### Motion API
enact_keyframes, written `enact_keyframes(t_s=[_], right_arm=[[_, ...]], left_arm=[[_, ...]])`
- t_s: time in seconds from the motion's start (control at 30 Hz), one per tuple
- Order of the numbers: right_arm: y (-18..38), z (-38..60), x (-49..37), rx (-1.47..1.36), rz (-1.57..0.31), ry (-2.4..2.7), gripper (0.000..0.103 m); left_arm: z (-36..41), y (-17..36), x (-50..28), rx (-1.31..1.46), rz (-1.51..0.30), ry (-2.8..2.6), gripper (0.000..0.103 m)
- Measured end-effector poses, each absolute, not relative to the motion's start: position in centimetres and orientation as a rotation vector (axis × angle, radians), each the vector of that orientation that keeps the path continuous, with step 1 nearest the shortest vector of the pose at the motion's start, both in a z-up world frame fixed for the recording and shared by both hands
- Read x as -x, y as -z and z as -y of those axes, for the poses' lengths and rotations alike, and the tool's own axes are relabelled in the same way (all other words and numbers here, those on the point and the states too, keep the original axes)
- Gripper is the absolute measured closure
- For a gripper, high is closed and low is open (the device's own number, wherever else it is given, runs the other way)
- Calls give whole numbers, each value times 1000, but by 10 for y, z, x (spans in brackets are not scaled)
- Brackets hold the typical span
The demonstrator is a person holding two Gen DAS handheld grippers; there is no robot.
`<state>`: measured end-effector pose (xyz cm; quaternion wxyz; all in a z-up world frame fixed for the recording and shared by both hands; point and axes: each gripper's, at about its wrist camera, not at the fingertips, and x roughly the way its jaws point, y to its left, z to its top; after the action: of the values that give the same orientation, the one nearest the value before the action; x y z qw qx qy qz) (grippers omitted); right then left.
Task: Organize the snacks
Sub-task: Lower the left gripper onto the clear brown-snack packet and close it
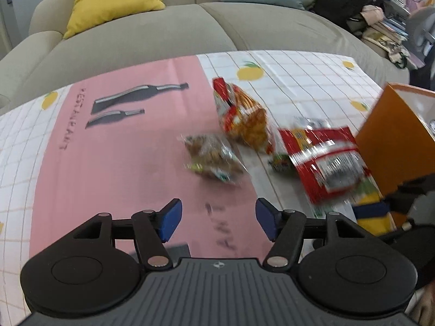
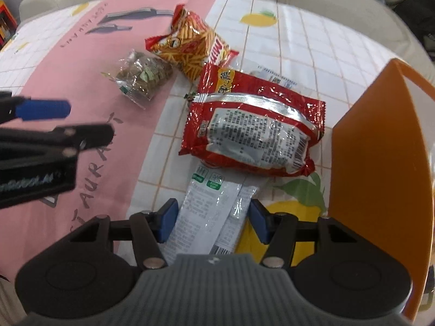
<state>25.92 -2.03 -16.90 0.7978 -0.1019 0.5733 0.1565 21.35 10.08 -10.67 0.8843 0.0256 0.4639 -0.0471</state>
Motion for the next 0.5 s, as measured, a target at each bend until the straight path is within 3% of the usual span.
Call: enact_keyframes(t_s=[0.5], right_arm=[[173,8,-292,262,-1344,-380,44]], left_arm=[[-104,120,-271,-32,-971,85,29]])
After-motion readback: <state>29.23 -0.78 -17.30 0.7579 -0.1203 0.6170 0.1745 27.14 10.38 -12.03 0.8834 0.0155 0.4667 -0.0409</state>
